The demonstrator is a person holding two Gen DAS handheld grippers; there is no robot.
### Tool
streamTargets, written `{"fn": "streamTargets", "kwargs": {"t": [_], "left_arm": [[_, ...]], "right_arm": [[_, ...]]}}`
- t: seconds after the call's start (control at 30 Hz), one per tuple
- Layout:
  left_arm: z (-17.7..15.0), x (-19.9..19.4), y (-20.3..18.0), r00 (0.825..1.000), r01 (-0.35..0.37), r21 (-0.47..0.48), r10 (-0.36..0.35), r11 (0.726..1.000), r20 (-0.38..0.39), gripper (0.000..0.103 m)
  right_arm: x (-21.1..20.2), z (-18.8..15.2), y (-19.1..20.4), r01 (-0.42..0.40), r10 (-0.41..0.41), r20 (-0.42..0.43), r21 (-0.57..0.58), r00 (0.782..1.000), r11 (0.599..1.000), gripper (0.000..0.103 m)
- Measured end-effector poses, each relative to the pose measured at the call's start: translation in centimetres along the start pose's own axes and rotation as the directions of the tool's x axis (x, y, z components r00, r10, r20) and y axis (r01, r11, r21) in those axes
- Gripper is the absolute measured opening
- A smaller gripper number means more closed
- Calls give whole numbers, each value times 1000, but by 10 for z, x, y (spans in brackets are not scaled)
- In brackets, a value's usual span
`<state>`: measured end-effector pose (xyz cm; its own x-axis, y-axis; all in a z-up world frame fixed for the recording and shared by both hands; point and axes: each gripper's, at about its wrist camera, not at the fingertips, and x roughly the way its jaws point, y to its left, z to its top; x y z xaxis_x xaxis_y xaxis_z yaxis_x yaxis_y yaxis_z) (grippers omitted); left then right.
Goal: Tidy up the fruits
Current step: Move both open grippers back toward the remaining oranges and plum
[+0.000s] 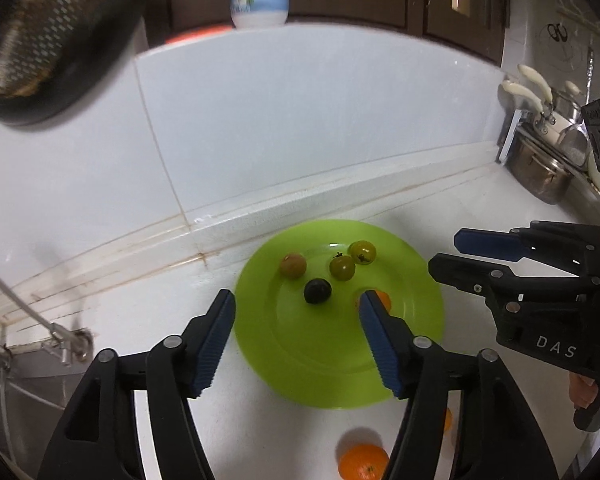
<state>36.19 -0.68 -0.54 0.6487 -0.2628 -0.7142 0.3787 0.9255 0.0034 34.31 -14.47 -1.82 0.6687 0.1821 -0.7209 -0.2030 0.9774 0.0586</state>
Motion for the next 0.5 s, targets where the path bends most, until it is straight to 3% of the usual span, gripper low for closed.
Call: {"fn": "streamTargets", "kwargs": {"t": [0.1,0.3,0.37,0.5], "left_arm": [[-5,-17,-1,1000,-13,-3,13,1000,19,69],[-20,-49,-4,997,-49,8,49,999,58,77],[-23,-57,-6,996,-60,15,58,998,73,80],[-34,-74,-10,994,-66,27,63,997,94,84]], "right_arm": [[-15,-5,7,21,-21,24,-5,999,1000,41],[-43,-19,17,51,-50,58,-7,997,999,42],[-52,-24,19,57,-57,65,-4,996,998,51],[-66,-36,25,82,-82,82,11,993,997,53]]}}
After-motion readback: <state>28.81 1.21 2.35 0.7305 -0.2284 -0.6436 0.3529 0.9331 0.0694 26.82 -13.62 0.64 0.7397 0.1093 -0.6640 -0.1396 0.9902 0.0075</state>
